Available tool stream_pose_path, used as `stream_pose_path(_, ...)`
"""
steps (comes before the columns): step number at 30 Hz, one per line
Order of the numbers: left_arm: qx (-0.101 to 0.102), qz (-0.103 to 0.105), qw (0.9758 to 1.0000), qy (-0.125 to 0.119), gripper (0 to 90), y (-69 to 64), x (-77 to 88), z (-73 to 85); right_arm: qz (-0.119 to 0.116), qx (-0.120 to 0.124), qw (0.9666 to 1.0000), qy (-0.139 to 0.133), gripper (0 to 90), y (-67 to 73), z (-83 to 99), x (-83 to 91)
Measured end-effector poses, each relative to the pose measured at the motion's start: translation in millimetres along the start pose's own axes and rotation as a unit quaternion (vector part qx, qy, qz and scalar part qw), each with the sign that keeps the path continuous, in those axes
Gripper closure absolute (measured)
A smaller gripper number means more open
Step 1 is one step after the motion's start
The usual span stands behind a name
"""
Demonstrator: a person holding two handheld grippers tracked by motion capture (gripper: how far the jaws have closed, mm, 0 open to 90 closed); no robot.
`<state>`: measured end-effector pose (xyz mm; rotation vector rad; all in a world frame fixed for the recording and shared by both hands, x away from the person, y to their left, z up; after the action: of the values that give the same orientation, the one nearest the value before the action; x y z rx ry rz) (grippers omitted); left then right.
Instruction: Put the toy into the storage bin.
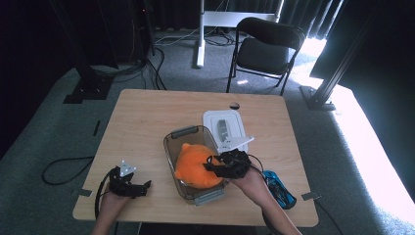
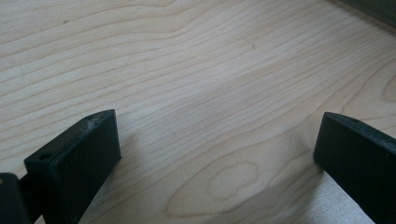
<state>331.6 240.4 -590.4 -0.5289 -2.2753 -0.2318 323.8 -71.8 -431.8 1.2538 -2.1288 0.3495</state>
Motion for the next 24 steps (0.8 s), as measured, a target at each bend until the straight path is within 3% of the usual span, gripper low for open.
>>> stream_pose_path(12,-0.001,0.0,1.0,0.0,0.8,0.1,0.1,0.0,-0.009,-0.013,0.9998,0.013,66.9,-3.7,10.0,-8.5)
stream_pose_path(24,0.0,0.0,1.0,0.0,0.8,0.1,0.0,0.0,-0.009,-0.016,0.9988,0.045,66.4,-5.6,18.3,-22.1)
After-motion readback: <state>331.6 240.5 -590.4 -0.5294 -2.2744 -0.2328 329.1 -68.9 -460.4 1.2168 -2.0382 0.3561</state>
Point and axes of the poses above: each handheld gripper's, and its own axes: x roughly backward along the jaws, z roughly out of its underside, y roughly to its left, the point moved 6 cm from there along -x, roughly forward along the jaws, and after that the axes turned 1 degree about x, right-handed, at the moved point
